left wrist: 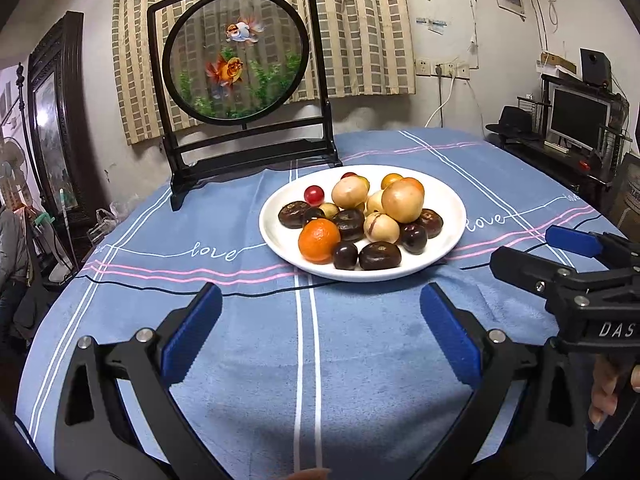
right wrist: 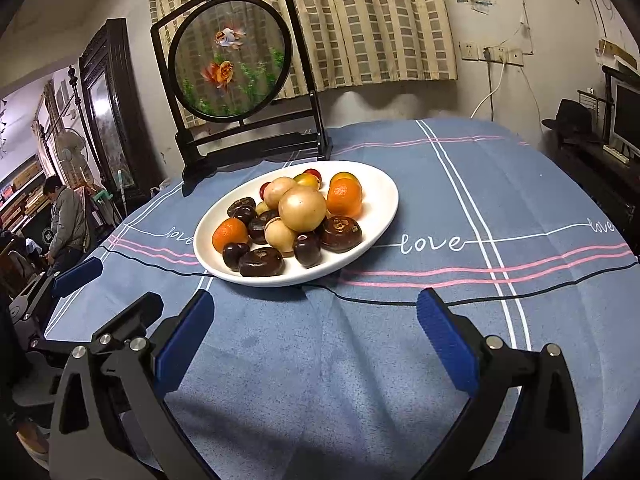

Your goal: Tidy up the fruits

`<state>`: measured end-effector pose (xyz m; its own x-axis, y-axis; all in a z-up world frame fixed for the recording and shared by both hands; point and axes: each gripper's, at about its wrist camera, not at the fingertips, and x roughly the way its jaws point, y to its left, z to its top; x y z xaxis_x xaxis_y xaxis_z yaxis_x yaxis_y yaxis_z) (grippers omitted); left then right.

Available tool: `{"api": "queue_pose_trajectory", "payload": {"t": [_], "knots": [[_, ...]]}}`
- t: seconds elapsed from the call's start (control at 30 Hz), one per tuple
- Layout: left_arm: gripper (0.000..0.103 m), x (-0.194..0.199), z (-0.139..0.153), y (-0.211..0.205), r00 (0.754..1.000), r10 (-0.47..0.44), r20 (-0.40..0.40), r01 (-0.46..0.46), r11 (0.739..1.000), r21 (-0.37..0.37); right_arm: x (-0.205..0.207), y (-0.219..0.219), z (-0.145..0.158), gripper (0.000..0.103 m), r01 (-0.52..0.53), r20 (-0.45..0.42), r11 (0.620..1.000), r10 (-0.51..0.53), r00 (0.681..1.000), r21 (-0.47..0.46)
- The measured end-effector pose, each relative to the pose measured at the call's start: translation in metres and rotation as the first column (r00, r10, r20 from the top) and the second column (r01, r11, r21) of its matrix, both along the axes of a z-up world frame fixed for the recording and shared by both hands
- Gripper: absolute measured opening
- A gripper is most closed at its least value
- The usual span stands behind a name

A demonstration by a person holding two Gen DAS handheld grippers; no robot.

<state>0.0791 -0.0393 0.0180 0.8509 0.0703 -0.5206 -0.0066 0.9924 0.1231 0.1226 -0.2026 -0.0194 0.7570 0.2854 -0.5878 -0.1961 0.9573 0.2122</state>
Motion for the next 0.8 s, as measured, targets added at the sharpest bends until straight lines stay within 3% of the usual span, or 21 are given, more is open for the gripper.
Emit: {"api": "queue_pose_trajectory", "payload": {"t": [0.8], "knots": [[0.101, -0.0009, 0.0001, -0.0019, 0.999, -0.042, 0.020, 0.042, 0.999, -0.008, -0.0002, -0.0007, 0.0004, 0.102, -0.001, -0.013, 1.000, 0.001, 1.000, 0.012]]}}
